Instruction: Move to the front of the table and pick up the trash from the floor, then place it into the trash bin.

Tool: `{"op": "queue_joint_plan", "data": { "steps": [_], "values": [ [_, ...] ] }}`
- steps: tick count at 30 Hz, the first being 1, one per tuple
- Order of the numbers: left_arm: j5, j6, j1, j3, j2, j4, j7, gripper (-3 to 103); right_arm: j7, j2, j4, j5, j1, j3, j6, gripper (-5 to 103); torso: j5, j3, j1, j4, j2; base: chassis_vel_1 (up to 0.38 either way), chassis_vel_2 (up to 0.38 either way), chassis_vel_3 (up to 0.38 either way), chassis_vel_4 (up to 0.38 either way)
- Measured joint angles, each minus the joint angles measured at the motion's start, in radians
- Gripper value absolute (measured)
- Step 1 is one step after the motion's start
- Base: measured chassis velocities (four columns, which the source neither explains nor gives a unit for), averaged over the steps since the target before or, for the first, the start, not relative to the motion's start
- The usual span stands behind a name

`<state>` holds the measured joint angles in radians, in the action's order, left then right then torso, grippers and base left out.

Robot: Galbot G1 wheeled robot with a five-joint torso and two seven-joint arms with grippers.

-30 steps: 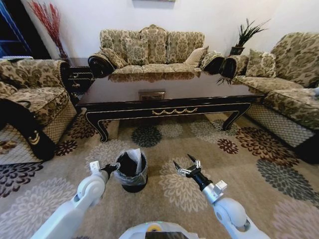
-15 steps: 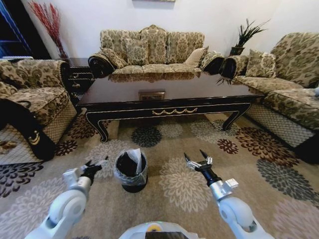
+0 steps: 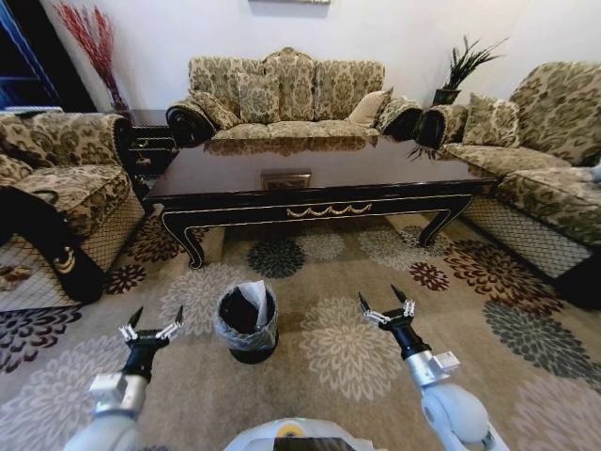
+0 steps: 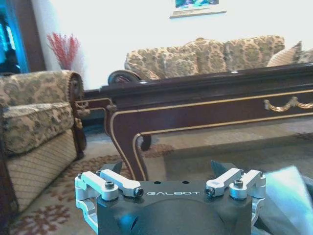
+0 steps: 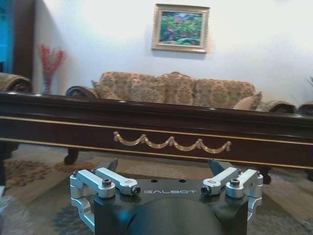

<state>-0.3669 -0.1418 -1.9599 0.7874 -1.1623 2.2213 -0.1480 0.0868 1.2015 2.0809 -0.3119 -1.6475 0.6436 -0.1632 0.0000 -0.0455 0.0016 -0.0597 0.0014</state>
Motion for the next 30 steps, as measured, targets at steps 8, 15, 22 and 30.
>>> {"op": "queue_joint_plan", "data": {
  "steps": [8,15,22,30],
  "values": [
    [-0.013,-0.062,-0.055,0.002,-0.002,-0.005,0.044,100,-0.02,-0.012,-0.012,-0.034,0.015,0.0,0.015,100,0.0,0.0,0.0,-0.0004,0.0,0.0,0.0,0.0,0.0],
    [-0.017,-0.062,-0.054,0.0,-0.003,-0.006,0.045,100,-0.02,-0.013,-0.013,-0.036,0.016,0.004,0.014,100,-0.0001,0.0,0.0,-0.0004,0.0,0.0,0.0,0.0,0.0],
    [-0.02,-0.059,-0.051,-0.001,-0.001,-0.007,0.042,100,-0.02,-0.014,-0.013,-0.037,0.016,0.004,0.014,100,0.0,0.0,0.0,-0.0004,0.0,0.0,0.0,0.0,0.0],
    [-0.02,-0.056,-0.05,-0.002,-0.001,-0.007,0.04,100,-0.02,-0.014,-0.013,-0.037,0.017,0.004,0.013,100,0.0,0.0,0.0,-0.0004,0.0,0.0,0.0,0.0,0.0]
  ]
}}
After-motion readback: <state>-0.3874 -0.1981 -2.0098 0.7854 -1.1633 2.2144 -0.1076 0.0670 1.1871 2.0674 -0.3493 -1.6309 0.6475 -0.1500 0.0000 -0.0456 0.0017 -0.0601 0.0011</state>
